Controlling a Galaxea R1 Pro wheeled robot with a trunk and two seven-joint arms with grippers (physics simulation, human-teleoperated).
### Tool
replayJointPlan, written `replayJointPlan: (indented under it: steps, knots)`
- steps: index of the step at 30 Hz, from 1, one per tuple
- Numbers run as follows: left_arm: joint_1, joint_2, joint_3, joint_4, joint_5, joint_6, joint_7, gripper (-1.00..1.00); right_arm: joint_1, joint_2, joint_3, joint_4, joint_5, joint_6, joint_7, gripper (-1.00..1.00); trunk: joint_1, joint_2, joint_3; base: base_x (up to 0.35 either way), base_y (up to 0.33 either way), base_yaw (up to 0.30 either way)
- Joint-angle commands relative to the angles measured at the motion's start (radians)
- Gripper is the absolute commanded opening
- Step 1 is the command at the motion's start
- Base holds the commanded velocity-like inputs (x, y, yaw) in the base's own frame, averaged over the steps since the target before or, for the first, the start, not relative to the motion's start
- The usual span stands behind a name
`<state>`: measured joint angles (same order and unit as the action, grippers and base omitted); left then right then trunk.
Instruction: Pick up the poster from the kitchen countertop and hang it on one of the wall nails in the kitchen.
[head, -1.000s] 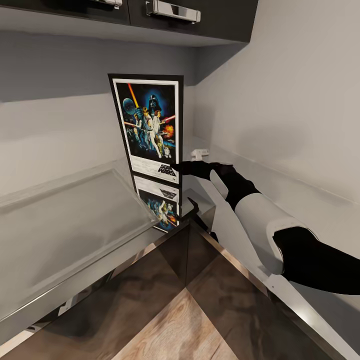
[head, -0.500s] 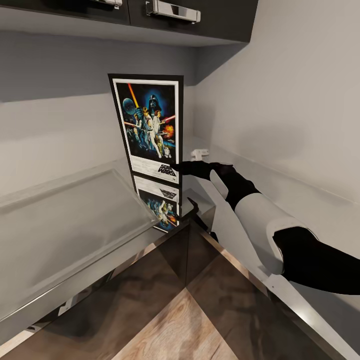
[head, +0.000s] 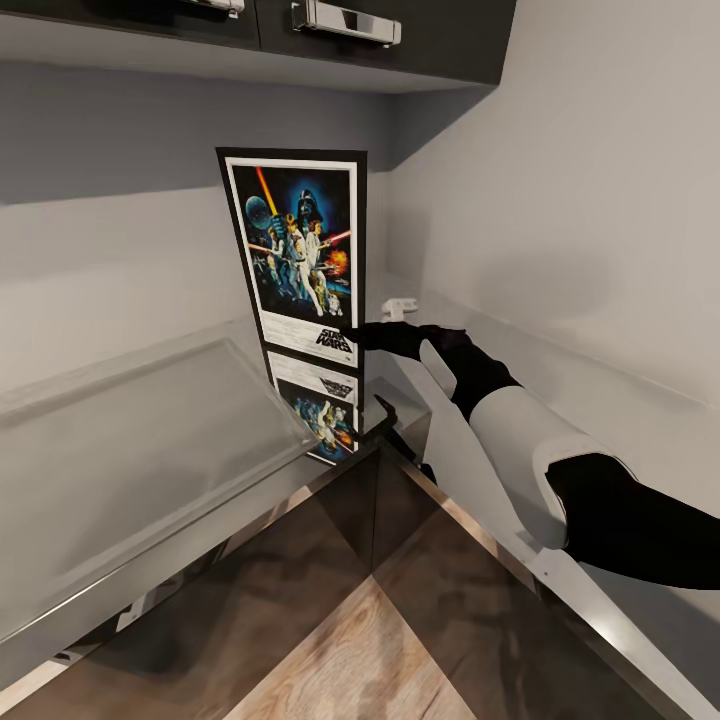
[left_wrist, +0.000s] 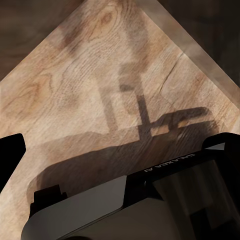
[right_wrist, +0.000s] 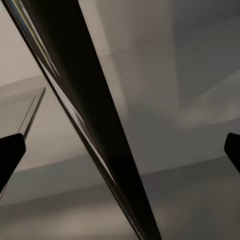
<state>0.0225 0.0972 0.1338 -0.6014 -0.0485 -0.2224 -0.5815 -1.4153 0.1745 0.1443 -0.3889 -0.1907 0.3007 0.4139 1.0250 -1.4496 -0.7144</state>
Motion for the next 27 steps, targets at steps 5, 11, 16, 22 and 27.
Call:
replayJointPlan:
  steps: [5, 11, 16, 22, 27]
  knots:
    - [0.000, -0.001, 0.004, -0.001, -0.005, -0.003, -0.005, 1.00, -0.001, 0.000, 0.003, -0.001, -0.009, 0.006, -0.001, 1.00, 0.000, 0.000, -0.001, 0.000, 0.000, 0.000]
    - [0.000, -0.001, 0.004, -0.001, -0.005, -0.003, -0.005, 1.00, -0.001, 0.000, 0.003, 0.000, -0.009, 0.006, -0.001, 1.00, 0.000, 0.000, -0.001, 0.000, 0.000, 0.000]
    - [0.000, -0.001, 0.004, -0.001, -0.005, -0.003, -0.005, 1.00, -0.001, 0.000, 0.003, 0.000, -0.009, 0.006, -0.001, 1.00, 0.000, 0.000, -0.001, 0.000, 0.000, 0.000]
    - [0.000, -0.001, 0.004, -0.001, -0.005, -0.003, -0.005, 1.00, -0.001, 0.000, 0.003, 0.000, -0.009, 0.006, -0.001, 1.00, 0.000, 0.000, -0.001, 0.000, 0.000, 0.000]
    - [0.000, -0.001, 0.004, -0.001, -0.005, -0.003, -0.005, 1.00, -0.001, 0.000, 0.003, 0.000, -0.009, 0.006, -0.001, 1.00, 0.000, 0.000, -0.001, 0.000, 0.000, 0.000]
